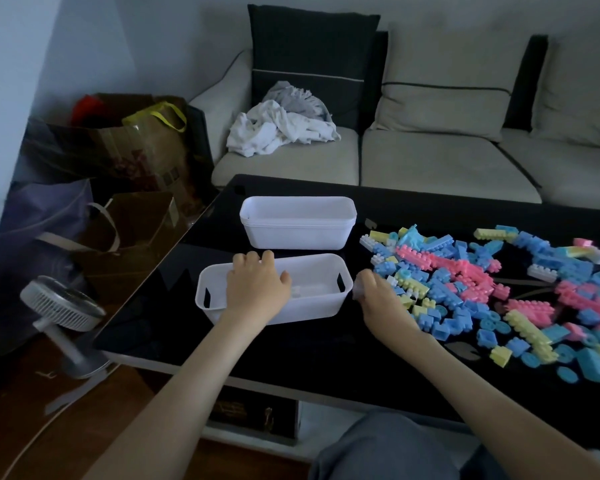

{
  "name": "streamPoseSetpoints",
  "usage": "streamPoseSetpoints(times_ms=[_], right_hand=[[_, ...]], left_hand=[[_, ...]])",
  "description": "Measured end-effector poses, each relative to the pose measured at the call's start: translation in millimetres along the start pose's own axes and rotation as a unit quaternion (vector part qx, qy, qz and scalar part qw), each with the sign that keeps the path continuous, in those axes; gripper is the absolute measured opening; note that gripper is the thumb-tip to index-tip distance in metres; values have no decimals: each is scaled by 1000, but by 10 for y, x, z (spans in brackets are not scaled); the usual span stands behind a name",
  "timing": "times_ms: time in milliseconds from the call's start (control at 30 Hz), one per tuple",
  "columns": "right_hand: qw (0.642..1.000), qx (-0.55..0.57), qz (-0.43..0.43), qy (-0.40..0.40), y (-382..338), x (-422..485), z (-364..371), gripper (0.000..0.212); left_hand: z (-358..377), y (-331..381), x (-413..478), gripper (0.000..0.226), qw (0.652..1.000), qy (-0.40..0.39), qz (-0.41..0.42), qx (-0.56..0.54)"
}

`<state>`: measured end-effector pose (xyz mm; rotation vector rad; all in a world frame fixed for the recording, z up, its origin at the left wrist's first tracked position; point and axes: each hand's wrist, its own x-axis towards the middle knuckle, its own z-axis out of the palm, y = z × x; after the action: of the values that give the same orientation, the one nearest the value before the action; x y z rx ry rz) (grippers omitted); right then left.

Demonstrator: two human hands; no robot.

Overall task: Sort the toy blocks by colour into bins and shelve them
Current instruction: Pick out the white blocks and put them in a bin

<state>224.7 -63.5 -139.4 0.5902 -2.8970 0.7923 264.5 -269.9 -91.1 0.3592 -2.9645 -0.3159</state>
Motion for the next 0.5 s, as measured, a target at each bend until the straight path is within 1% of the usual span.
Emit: streamPoseSetpoints(times_ms=[67, 100, 133, 167, 200, 233, 267, 300, 333, 400, 433, 467, 500], right_hand=[[992, 88, 36, 88, -54, 58, -127, 11], [983, 131, 29, 128, -118, 70, -205, 8], [975, 163, 7, 148, -195, 82, -279, 7], [976, 166, -23, 138, -290, 94, -344, 9], [984, 135, -55, 102, -372, 111, -386, 17], [992, 82, -82, 50, -419, 132, -395, 26], [994, 30, -101, -1, -435, 152, -389, 37], [993, 3, -109, -40, -408, 179, -384, 45], [992, 7, -111, -64, -368, 206, -402, 49], [990, 80, -91, -69, -207, 280, -501, 45], [990, 105, -68, -64, -96, 317, -558, 40], [992, 97, -46, -66, 34, 351, -606, 36], [995, 49, -33, -75, 187, 379, -635, 33]], left_hand=[[10, 21, 3, 39, 1000, -3, 14, 3], [14, 29, 9, 39, 1000, -4, 24, 7], [17, 37, 29, 39, 999, -8, 34, 11], [6, 42, 55, 39, 999, -13, 43, 14], [-23, 49, 94, 39, 999, -19, 49, 15], [-68, 57, 145, 38, 998, -20, 51, 16], [-130, 64, 203, 38, 998, -10, 55, 20], [-200, 83, 267, 37, 998, 8, 63, 24], [-272, 102, 325, 36, 997, 30, 74, 22], [-389, 192, 448, 34, 991, 54, 118, -11], [-426, 259, 505, 33, 987, 48, 146, -34], [-442, 346, 554, 32, 983, 33, 171, -57], [-437, 446, 598, 31, 978, 13, 193, -74]])
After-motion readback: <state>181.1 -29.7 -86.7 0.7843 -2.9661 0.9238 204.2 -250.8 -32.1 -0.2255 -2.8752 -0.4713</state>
